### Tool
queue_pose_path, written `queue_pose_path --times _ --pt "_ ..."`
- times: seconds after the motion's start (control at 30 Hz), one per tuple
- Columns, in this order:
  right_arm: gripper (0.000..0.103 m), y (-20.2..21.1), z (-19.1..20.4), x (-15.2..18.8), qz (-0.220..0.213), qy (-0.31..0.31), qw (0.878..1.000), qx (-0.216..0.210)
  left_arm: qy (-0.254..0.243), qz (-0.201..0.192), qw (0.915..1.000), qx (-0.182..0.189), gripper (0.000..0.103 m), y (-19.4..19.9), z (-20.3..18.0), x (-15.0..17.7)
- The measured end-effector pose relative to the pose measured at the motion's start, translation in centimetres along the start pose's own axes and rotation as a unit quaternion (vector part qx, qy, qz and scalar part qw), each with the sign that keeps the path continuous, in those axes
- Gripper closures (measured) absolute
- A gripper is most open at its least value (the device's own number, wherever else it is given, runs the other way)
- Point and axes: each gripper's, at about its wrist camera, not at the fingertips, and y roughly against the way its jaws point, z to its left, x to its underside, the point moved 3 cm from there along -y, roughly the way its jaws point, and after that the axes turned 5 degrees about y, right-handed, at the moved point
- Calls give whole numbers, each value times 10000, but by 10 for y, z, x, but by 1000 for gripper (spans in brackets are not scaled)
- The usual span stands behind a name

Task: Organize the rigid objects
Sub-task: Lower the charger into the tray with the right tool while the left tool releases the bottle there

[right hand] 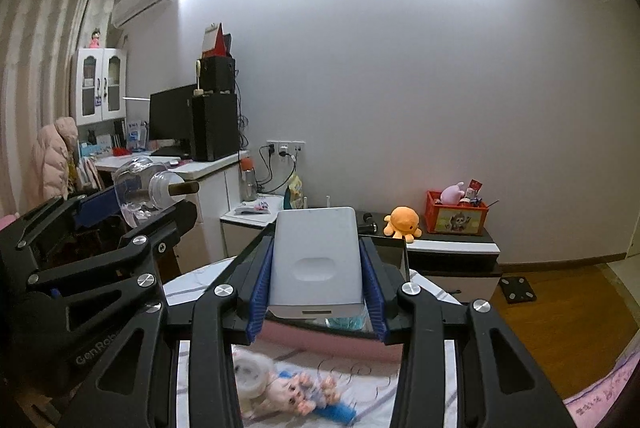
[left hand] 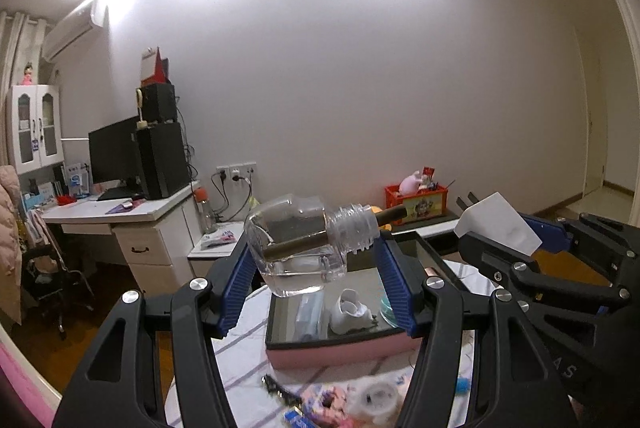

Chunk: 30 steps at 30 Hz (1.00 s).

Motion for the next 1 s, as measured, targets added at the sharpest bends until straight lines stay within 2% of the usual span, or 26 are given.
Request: queue_pose_path --times 0.17,0.33,0.47,0.57,0.63,0.8,0.9,0.97,1.0 --pt "61 -54 -13 -2 354 103 9993 -25 -78 358 9993 65 42 -58 5 0" --pt "61 -104 -26 5 770 123 9969 -95 -70 955 9951 232 43 -125 10 6" --pt "61 -150 -33 12 1268 205 9917 -72 -13 1659 9854 379 43 -182 17 22" --pt "61 -186 -34 24 1686 204 9852 -213 -336 2045 9782 148 43 -215 16 35" --pt "61 -206 -38 34 1950 181 9803 -262 -301 2401 9700 244 43 -238 19 47" --pt "61 -244 -43 54 2544 224 9665 -255 -397 2881 9565 230 44 -274 13 70" --pt "61 -254 -46 65 2747 148 9609 -305 -403 3085 9502 185 42 -286 13 80" --pt "61 -254 -46 69 2795 118 9595 -322 -490 3019 9521 66 38 -287 11 80" --pt "61 -252 -47 70 2788 85 9598 -319 -427 2978 9537 10 32 -287 12 78"
